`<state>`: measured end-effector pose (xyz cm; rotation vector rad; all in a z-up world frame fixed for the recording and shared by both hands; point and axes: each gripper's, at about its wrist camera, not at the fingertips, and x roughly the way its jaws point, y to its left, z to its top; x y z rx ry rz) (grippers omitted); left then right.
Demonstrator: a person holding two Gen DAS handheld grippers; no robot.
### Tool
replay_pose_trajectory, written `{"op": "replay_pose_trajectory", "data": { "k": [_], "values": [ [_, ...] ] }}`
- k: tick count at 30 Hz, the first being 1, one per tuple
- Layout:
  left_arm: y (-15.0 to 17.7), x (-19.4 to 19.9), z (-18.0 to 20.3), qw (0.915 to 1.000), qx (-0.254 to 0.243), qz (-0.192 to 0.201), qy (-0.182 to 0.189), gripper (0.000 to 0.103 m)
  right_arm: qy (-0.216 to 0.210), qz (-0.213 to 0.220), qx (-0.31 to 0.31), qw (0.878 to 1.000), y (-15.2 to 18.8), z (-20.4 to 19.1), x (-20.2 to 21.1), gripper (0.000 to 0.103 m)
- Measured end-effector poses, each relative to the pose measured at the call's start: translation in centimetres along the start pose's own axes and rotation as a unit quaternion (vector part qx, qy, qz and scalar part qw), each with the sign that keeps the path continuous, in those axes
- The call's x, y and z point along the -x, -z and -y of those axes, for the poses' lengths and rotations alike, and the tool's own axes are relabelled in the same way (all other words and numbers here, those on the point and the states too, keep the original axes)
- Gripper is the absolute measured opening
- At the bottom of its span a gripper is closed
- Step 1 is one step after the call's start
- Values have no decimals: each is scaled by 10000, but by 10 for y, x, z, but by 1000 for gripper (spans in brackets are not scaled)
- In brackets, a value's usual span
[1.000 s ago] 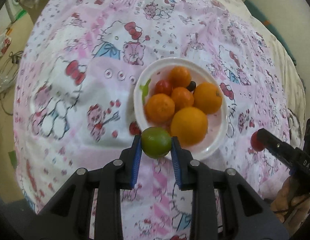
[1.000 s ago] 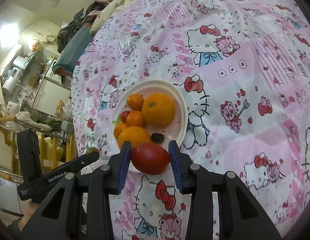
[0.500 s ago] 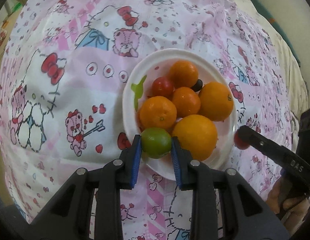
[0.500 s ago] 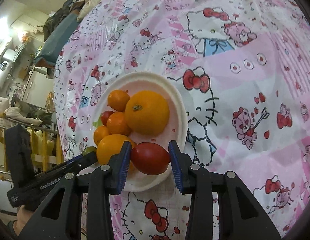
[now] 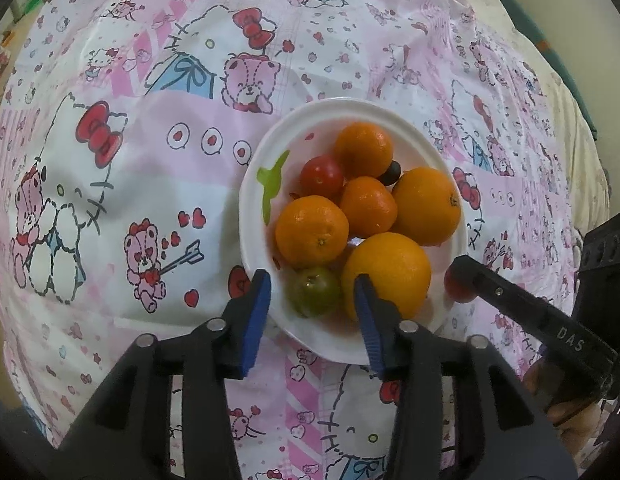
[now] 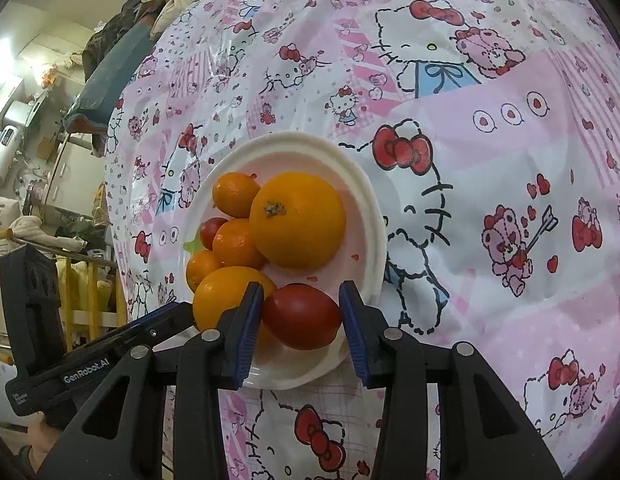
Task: Organize fruits
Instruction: 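Open the left tool to drop the lime while the right releases the tomato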
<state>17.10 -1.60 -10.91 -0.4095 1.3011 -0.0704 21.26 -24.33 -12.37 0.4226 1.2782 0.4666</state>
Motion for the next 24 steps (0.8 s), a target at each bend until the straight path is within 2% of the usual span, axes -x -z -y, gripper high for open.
{"op": "replay_pose_trajectory", "data": {
  "k": [1,3,6,11,15,21,23,24],
  "values": [
    [0,1,0,10000,-3,19,-7,61,12,2,23,10000,0,-1,0,43],
    [0,5,-1,9999,34,105,34,83,91,14,89,9999,1,-3,1,43],
    [0,9,0,9997,56,175,140,84,109,134,114,9998,1,-5,6,65],
    [2,19,5,9993,-116,345,95,84,109,303,124,9994,-1,-6,17,66],
    [4,33,11,9967,-364,703,-158,84,195,476,302,9982,1,-13,29,78],
    [13,63,20,9870,-695,1364,-485,84,59,854,401,9955,11,-24,58,90],
    [15,70,21,9858,-732,1432,-487,89,37,966,426,9944,17,-27,70,94],
    [17,75,22,9853,-744,1458,-492,98,19,1004,426,9940,19,-28,74,97]
  ]
}}
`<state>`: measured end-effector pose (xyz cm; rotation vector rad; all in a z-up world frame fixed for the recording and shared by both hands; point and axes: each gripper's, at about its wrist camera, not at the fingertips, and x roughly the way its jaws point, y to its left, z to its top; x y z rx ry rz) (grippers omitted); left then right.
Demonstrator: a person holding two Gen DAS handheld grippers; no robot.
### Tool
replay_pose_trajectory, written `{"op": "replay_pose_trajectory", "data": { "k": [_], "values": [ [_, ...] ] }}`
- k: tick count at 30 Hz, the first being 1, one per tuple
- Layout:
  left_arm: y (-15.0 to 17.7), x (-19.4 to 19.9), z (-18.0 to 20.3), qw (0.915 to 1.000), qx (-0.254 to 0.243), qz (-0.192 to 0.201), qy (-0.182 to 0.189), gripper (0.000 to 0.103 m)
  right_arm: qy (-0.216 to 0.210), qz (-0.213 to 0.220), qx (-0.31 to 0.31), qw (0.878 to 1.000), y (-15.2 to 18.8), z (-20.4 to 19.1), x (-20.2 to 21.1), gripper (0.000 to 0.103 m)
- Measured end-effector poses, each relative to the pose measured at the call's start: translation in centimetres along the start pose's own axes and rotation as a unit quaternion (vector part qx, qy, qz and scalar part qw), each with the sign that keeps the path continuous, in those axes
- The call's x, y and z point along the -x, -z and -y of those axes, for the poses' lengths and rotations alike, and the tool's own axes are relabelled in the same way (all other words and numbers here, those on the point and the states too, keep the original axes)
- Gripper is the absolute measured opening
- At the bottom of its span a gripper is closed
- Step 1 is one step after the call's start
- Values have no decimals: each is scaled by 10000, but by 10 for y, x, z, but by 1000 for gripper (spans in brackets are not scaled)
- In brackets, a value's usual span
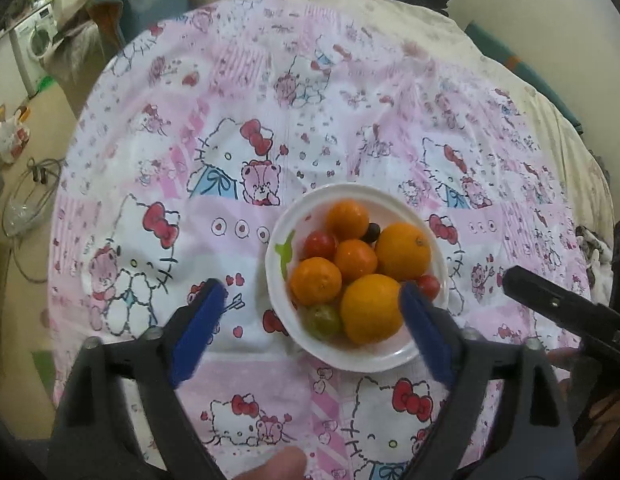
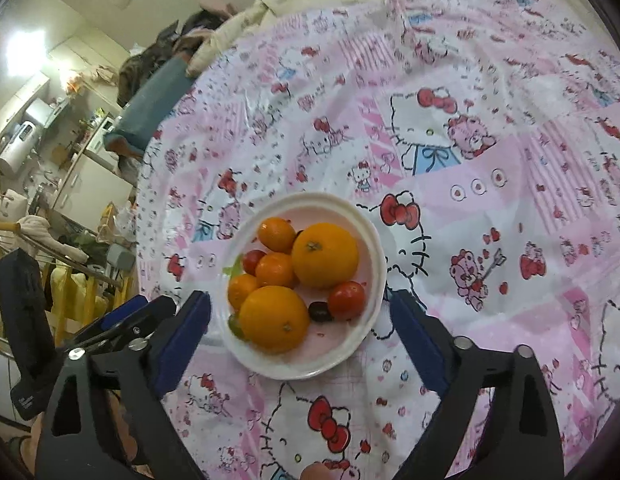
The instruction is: Organize fruits
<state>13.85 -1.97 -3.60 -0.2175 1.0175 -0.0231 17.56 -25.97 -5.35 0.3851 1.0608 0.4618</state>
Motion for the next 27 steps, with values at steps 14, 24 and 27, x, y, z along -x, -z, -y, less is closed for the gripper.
{"op": "replay_pose_trajectory", "data": {
  "k": [14,24,27],
  "values": [
    [34,55,7,9979,-398,482,-147,102,74,537,506,9972,45,-26,56,103],
    [70,80,10,9942,-721,743,-281,103,249,792,426,9956,72,-24,74,103],
    [76,82,8,9938,-705,796,-322,102,374,880,484,9942,78,-27,76,103]
  ]
}}
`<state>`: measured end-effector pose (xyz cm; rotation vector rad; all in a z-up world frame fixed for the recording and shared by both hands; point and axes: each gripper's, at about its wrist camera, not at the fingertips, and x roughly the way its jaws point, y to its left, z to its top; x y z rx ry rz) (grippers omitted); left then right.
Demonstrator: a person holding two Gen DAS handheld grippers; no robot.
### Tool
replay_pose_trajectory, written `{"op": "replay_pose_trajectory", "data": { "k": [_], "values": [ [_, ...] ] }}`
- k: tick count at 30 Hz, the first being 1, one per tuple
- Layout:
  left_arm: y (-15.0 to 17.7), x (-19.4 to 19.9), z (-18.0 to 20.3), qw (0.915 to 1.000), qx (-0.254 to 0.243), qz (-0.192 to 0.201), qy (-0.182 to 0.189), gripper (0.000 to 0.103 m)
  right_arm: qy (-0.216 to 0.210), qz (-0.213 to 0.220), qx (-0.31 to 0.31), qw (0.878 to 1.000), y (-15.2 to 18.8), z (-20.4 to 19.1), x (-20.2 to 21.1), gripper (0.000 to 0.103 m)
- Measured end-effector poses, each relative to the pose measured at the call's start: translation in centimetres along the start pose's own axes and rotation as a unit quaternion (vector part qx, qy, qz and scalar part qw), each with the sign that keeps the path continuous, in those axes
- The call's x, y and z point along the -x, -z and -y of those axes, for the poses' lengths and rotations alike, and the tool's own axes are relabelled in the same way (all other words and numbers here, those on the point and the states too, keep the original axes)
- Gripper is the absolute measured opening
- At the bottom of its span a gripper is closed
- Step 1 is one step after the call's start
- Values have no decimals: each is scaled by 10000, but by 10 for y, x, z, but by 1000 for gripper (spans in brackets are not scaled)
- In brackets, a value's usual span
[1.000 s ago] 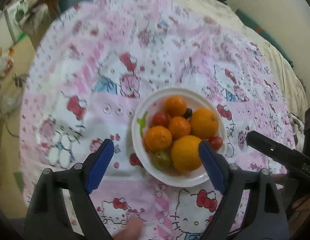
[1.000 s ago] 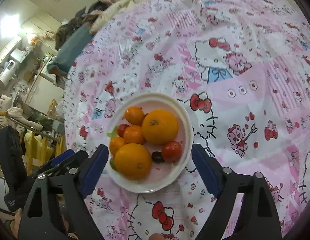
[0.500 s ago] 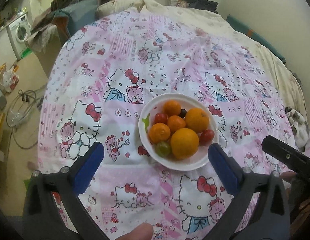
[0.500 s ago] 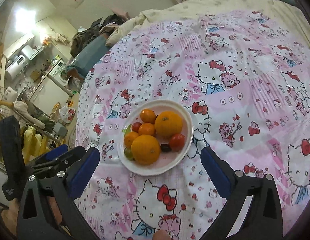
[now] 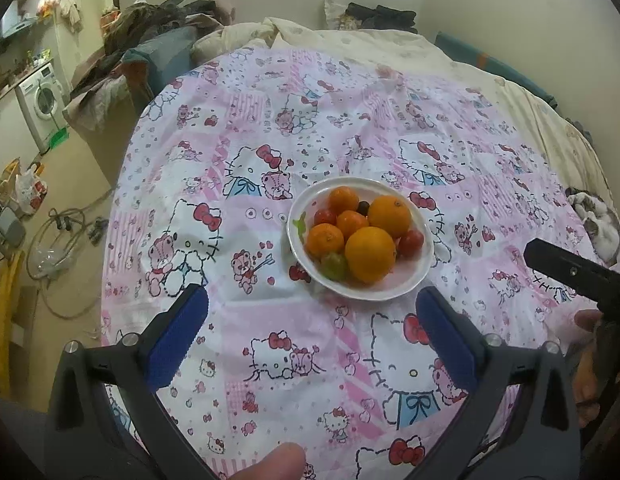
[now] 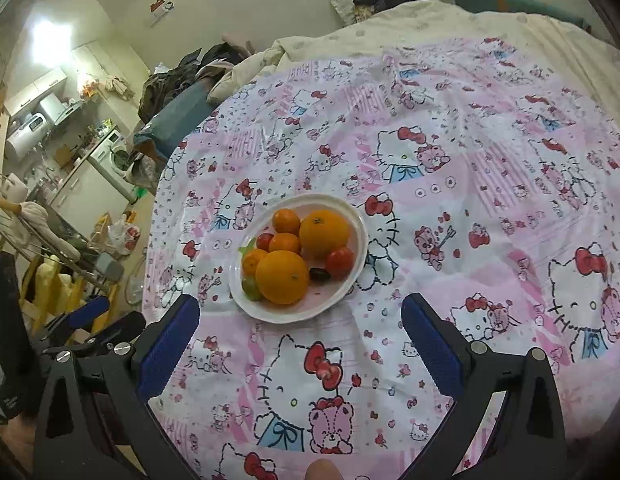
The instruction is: Organize fruits
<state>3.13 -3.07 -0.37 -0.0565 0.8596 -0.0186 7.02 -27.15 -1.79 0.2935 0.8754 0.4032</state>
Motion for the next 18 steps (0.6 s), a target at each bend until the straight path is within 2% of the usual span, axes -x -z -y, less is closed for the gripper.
{"op": "replay_pose_trajectory", "data": {
  "k": [10,18],
  "values": [
    [17,12,-4,9991,44,359,-236,103,651,602,566,9945,19,-19,4,103],
    [18,12,-9,9986,118,444,-247,103,731,548,768,9929,24,-28,-10,103]
  ]
}}
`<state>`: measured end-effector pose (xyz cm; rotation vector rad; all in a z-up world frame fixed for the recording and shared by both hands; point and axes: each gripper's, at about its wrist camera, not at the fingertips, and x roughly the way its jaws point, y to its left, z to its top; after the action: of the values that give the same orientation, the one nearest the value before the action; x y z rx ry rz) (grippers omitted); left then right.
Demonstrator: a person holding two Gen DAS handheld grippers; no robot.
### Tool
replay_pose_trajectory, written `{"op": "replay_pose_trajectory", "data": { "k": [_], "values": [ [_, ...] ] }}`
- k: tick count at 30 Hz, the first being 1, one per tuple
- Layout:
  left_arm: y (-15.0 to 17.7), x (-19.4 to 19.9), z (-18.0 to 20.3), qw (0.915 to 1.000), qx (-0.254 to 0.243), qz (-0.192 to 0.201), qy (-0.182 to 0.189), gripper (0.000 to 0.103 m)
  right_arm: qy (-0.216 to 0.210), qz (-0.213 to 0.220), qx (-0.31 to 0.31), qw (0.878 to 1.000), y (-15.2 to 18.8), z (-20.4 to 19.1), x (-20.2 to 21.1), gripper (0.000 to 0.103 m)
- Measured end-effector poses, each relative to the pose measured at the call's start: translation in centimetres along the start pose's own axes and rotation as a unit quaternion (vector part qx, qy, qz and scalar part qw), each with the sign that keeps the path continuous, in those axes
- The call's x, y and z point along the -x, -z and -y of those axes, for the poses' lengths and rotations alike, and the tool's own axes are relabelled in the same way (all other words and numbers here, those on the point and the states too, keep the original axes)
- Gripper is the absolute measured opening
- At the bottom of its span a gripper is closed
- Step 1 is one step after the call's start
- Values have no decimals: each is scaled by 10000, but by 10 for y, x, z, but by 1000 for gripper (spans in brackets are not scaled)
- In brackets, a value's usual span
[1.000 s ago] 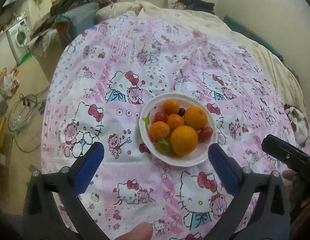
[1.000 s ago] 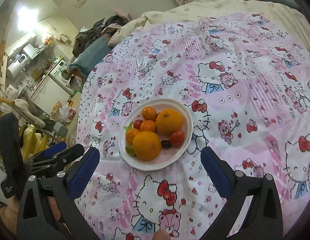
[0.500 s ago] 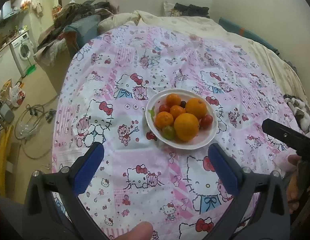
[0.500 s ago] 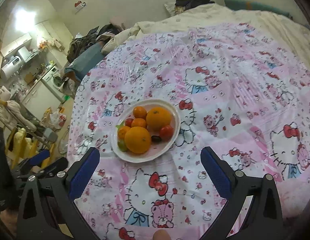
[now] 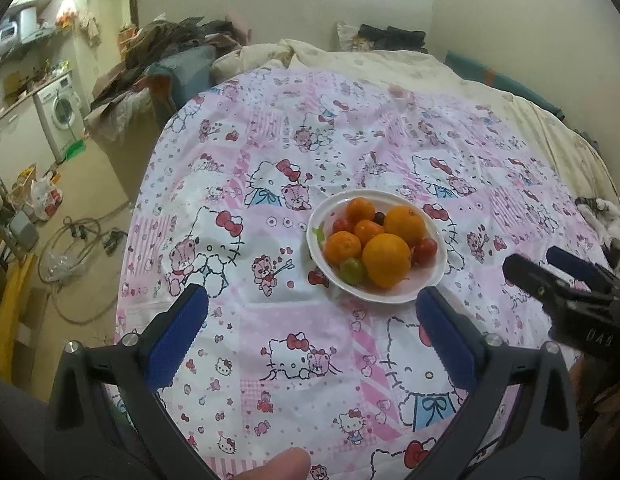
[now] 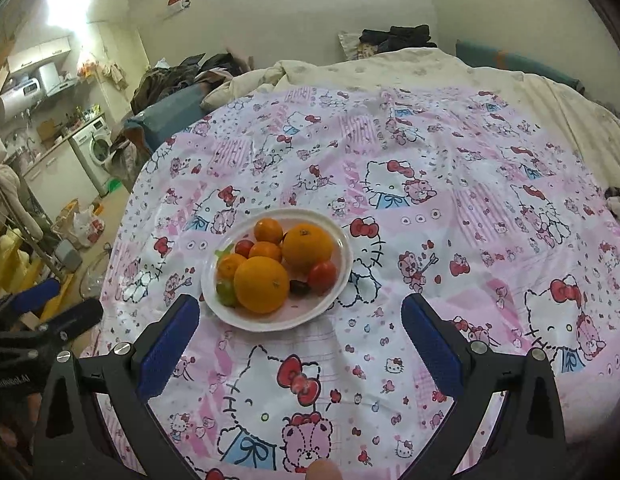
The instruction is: Organize fruits
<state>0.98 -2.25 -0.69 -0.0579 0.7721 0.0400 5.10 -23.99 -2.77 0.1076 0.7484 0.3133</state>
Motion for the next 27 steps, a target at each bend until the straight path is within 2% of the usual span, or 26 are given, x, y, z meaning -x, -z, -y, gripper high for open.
{"op": "replay_pose_trajectory", "data": {
  "k": [6,27],
  "values": [
    [-1,-4,-6,9999,154,-38,-37,102,22,23,-15,10000,1,-1,-1,103],
    [0,-7,-5,9999,135,-53,-57,103,21,-64,-242,9997,0,10,-3,103]
  ]
}}
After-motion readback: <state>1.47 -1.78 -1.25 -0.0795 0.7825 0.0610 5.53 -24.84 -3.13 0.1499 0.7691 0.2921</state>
